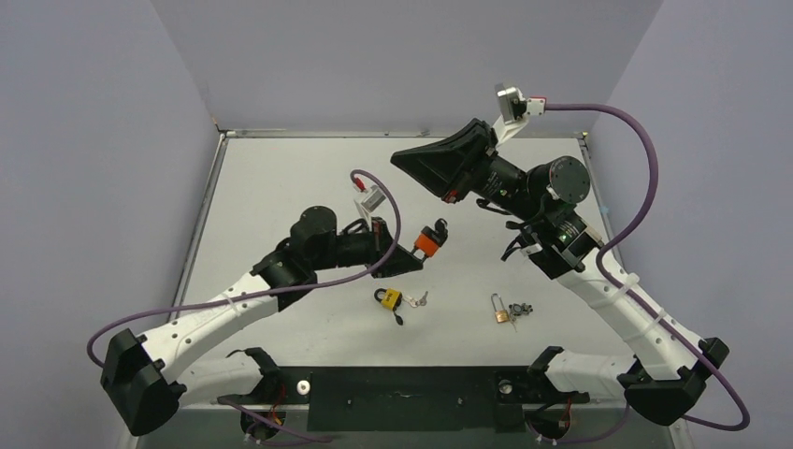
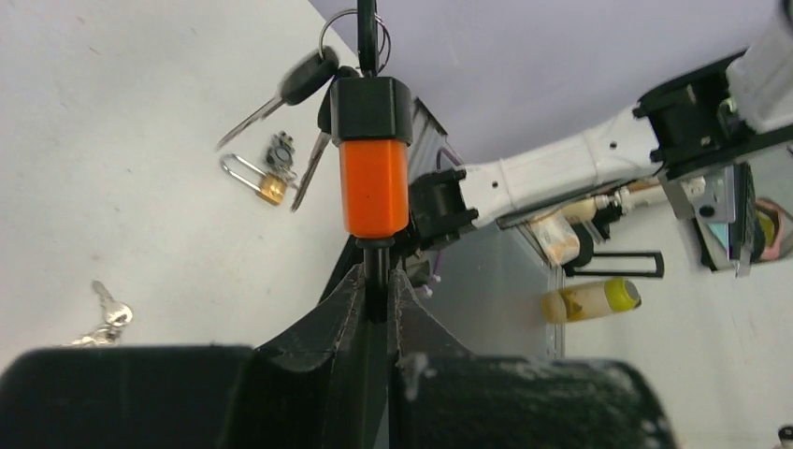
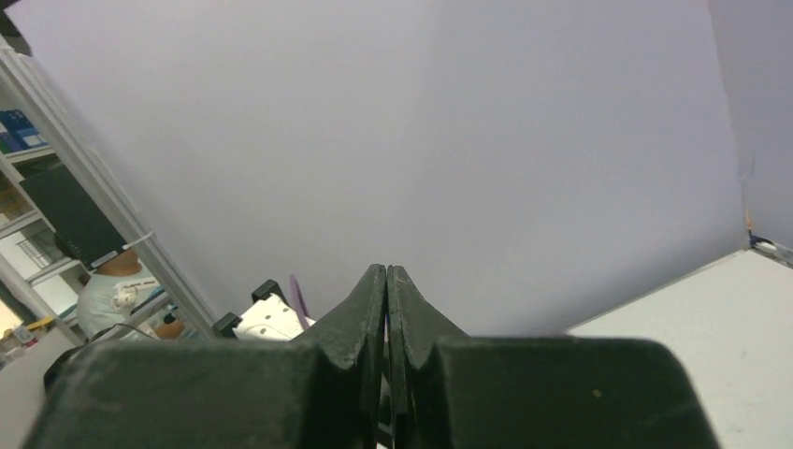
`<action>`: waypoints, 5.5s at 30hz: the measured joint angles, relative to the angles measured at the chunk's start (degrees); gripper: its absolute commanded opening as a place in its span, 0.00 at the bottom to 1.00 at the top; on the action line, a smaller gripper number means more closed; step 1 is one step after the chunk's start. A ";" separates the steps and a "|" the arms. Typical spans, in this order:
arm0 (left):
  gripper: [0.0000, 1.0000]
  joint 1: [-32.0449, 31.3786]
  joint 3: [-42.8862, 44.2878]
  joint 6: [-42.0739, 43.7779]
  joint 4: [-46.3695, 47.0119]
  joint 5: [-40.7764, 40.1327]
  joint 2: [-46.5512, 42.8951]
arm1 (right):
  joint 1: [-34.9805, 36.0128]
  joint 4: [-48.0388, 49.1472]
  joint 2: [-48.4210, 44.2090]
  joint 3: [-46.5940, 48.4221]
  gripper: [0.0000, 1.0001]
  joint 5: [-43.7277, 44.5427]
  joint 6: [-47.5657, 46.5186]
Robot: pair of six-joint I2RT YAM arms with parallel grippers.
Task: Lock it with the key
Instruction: Lock the lock.
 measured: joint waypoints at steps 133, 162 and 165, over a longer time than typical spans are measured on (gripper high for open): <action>0.00 19.02 14.14 -10.84 9.79 18.32 -0.37 | -6.54 -9.86 -13.66 -20.41 0.00 2.01 -4.11; 0.00 22.62 18.03 -5.09 -4.22 17.70 -2.95 | -14.80 -8.52 -16.59 -23.15 0.63 -9.22 -4.74; 0.00 22.62 18.03 -6.40 -2.91 19.21 -2.97 | -14.80 -7.63 -15.30 -24.02 0.62 -10.60 -4.35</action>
